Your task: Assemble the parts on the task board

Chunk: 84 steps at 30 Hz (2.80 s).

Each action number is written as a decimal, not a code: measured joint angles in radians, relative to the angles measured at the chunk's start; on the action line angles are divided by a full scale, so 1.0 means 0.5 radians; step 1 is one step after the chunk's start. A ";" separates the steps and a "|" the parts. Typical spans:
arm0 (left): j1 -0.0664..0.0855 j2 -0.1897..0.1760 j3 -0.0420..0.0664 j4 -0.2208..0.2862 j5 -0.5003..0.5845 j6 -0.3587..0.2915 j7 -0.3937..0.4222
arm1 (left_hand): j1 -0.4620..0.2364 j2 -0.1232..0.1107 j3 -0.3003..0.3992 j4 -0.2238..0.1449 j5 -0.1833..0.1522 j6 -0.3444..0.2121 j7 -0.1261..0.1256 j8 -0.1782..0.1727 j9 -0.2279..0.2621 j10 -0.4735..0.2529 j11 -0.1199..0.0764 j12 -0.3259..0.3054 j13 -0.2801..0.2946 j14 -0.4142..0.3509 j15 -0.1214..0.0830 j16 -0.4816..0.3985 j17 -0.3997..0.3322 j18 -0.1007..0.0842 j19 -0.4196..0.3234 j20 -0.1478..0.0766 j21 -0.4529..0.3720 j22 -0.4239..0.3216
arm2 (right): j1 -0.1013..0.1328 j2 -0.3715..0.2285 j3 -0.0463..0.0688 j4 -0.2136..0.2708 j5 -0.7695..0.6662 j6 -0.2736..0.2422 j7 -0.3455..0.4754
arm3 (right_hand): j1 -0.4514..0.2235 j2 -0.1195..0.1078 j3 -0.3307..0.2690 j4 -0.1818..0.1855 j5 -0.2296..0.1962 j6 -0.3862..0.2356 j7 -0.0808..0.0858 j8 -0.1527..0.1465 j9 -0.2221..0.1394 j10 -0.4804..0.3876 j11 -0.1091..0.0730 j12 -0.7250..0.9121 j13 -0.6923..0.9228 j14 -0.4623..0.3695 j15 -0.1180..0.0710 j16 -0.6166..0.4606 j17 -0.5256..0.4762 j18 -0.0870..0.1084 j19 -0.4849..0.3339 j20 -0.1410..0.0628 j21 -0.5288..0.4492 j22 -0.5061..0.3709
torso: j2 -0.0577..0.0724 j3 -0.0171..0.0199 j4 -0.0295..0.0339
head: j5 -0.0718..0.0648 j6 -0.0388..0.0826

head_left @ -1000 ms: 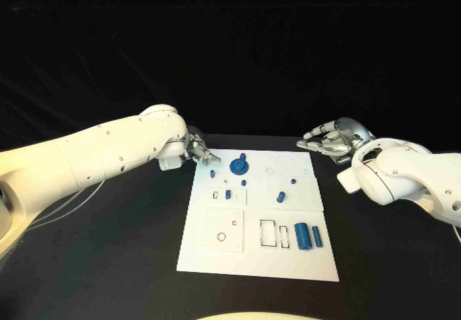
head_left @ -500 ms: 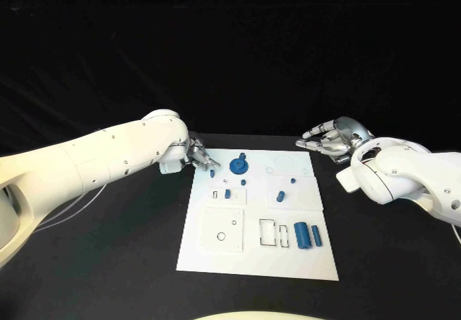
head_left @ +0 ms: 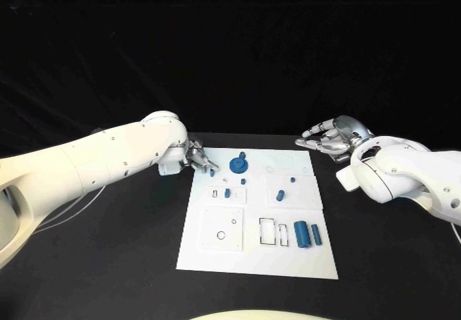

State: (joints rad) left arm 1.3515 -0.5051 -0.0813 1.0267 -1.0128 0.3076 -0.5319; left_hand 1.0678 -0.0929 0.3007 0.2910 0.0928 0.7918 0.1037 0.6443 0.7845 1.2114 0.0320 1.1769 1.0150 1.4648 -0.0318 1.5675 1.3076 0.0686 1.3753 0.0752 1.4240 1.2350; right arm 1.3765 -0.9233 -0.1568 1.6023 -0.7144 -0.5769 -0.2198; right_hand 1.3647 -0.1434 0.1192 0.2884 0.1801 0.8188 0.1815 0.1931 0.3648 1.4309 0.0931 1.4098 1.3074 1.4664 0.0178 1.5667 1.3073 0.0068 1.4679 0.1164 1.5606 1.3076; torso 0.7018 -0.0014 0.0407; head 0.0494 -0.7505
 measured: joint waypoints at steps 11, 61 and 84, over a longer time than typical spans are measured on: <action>-0.002 -0.004 -0.001 0.019 0.026 -0.001 0.003 | 0.092 0.051 0.000 0.000 0.007 0.005 -0.005 0.000 -0.005 0.000 0.000 0.015 0.004 0.000 0.000 0.000 0.000 0.000 0.000 0.000 0.000 0.003 | 0.000 0.001 0.000 -0.001 0.000 0.000 0.000 | 0.000 0.000 0.000 0.000 0.000 0.000 0.000 0.000 0.000 0.000 0.000 0.000 0.000 0.000 0.000 0.000 0.000 0.000 0.000 0.000 0.000 0.000 | 0.000 0.0002 -0.001 | 0.001 -0.002; -0.003 -0.143 0.010 0.171 0.314 -0.076 0.022 | 0.389 -0.010 0.703 -0.117 -0.012 -0.032 -0.026 0.178 0.052 0.000 -0.029 0.022 -0.021 0.007 -0.008 0.000 0.000 0.000 -0.007 -0.007 0.000 0.031 | -0.001 0.007 0.000 -0.016 0.000 0.005 0.000 | -0.010 0.011 0.000 0.000 0.000 -0.007 -0.007 0.008 -0.001 0.000 0.000 0.000 0.001 0.000 0.000 0.000 0.001 0.000 0.000 0.000 0.000 0.001 | -0.003 0.0013 -0.001 | 0.003 -0.017; -0.031 -0.420 0.003 0.704 0.328 -0.249 0.036 | 0.326 -0.036 0.760 -0.130 -0.009 -0.029 -0.029 0.217 0.054 0.030 -0.043 0.022 -0.008 0.000 -0.015 0.000 -0.001 0.000 0.000 -0.015 0.000 0.050 | -0.012 0.008 -0.003 -0.031 0.002 0.020 0.000 | -0.010 0.011 0.000 0.000 0.000 -0.007 -0.007 0.008 -0.003 0.000 0.000 0.000 0.001 0.000 0.000 0.000 0.001 0.000 0.000 0.000 0.000 0.000 | -0.002 -0.0008 0.002 | 0.011 -0.022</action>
State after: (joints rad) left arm 1.3361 -0.7151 -0.0797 1.3788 -0.8490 0.1830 -0.5137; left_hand 1.2308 -0.1111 0.6805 0.2262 0.0884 0.7772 0.0893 0.7529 0.8117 1.2263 0.0106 1.1878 1.0112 1.4649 -0.0392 1.5675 1.3074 0.0685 1.3756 0.0678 1.4240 1.2600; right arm 1.3708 -0.9193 -0.1582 1.5868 -0.7136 -0.5667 -0.2199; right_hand 1.3595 -0.1382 0.1192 0.2884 0.1801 0.8151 0.1778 0.1971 0.3633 1.4309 0.0931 1.4097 1.3077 1.4664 0.0178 1.5667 1.3078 0.0069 1.4679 0.1164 1.5607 1.3077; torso 0.7009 -0.0018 0.0417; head 0.0548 -0.7614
